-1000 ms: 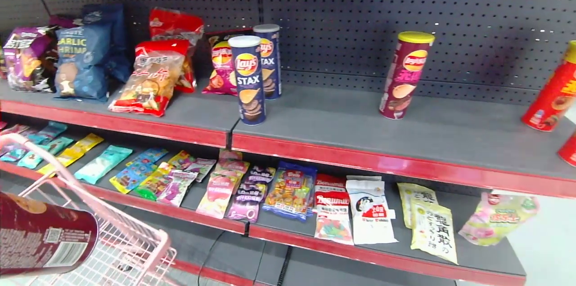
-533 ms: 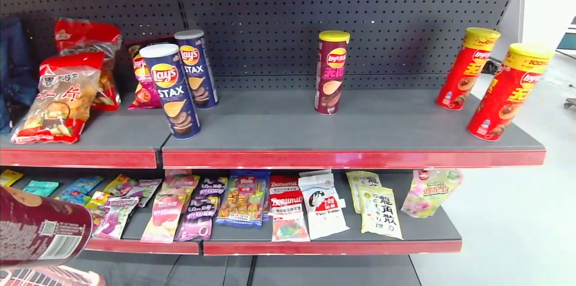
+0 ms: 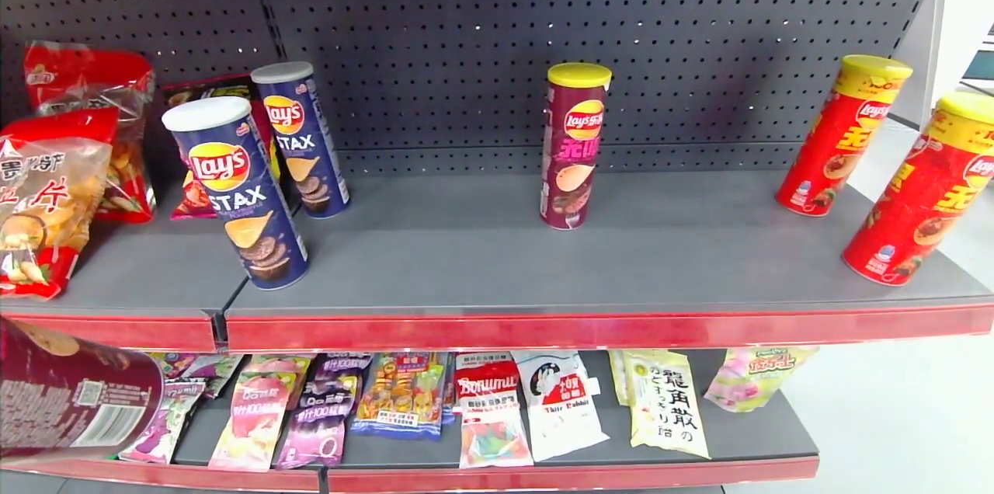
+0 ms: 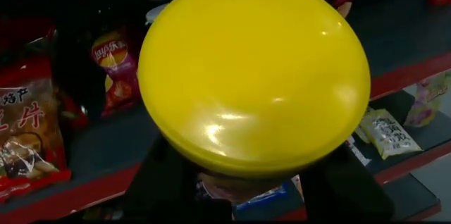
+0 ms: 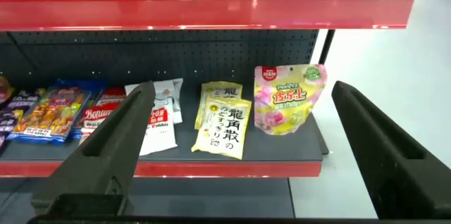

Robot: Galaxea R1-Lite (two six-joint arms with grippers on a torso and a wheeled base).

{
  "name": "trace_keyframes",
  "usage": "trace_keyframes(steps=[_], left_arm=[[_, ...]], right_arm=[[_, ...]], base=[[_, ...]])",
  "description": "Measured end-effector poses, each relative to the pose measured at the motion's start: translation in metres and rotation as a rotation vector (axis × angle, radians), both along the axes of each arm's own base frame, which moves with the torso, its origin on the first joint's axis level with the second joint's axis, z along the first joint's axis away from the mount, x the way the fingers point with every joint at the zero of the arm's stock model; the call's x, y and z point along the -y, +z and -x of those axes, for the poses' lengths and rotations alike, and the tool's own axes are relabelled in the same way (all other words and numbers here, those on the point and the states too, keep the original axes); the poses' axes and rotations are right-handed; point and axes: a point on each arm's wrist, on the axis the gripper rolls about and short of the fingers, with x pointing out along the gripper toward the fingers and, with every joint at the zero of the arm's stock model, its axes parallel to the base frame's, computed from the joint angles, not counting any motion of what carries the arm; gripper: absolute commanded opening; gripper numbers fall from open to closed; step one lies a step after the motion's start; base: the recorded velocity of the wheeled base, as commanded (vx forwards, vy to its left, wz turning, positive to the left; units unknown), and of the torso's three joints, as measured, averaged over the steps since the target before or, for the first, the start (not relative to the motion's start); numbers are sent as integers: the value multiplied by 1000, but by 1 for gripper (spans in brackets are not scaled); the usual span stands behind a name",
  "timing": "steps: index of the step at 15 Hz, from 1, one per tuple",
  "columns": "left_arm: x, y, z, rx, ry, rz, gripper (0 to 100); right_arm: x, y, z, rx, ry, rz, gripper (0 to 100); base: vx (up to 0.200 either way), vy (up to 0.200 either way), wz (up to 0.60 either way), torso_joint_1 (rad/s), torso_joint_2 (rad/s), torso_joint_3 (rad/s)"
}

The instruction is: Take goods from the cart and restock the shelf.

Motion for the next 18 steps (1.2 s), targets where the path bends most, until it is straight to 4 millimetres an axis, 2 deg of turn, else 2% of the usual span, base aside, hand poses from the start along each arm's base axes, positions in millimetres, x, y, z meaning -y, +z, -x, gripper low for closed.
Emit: trace_keyframes(steps=[12, 18], left_arm=[[1, -10, 11, 36, 0, -37, 0], [1, -33, 21, 34, 49, -33, 0]], right_arm=[[0, 0, 0, 0, 0, -1, 100], [0, 0, 0, -4, -1, -3, 100]], base=[[0, 0, 0, 154, -353, -202], [0, 0, 0, 56, -121, -67]])
